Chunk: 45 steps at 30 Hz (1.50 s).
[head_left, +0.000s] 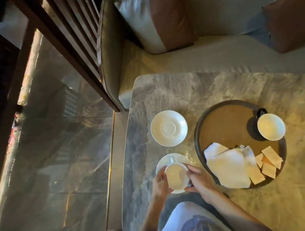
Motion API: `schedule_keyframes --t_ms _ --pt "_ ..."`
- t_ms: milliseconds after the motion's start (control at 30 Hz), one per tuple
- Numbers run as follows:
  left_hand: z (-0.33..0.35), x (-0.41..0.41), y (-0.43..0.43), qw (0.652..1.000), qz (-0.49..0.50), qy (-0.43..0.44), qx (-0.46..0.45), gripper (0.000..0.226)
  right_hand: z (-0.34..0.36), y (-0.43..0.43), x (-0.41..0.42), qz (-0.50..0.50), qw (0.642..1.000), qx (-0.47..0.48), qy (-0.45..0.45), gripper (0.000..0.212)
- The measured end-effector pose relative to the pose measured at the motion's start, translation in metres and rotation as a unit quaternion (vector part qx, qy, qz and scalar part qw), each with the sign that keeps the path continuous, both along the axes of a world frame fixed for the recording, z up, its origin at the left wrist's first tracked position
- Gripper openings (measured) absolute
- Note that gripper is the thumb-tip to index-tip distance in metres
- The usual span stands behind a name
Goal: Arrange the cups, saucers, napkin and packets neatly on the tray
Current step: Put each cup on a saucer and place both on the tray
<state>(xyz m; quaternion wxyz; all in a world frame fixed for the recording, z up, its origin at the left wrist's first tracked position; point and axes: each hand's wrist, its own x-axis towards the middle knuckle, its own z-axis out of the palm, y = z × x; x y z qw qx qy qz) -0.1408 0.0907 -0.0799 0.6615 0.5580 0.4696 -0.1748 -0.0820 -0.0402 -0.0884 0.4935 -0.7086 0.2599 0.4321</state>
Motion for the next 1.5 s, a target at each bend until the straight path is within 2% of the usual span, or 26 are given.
schedule_keyframes --t_ms 233,400,600,933,1300,1500 --pt "-0.005 0.002 -0.002 1.000 -0.009 -0.007 0.013 0.035 -0.007 0.000 -0.005 -0.004 1.000 -0.006 -0.013 0.029" --pt "-0.015 0.003 0.000 0.998 -0.050 -0.016 0.039 0.034 -0.011 -0.002 -0.003 -0.023 1.000 0.006 -0.011 0.033" --pt "-0.019 0.003 -0.001 0.999 -0.036 0.006 0.015 0.038 -0.016 -0.002 -0.005 -0.037 0.999 0.010 0.005 0.035" --pt "-0.016 0.001 -0.007 0.996 -0.057 -0.018 0.066 0.038 -0.021 -0.001 -0.009 -0.009 0.999 0.028 -0.015 0.037" --pt "-0.015 0.004 -0.005 0.993 -0.057 -0.016 0.102 0.040 -0.020 -0.002 -0.010 0.025 0.998 0.021 -0.047 0.022" --pt "-0.013 0.005 -0.005 0.993 -0.052 -0.021 0.108 0.039 -0.017 -0.003 -0.011 0.034 0.998 0.021 -0.053 0.029"
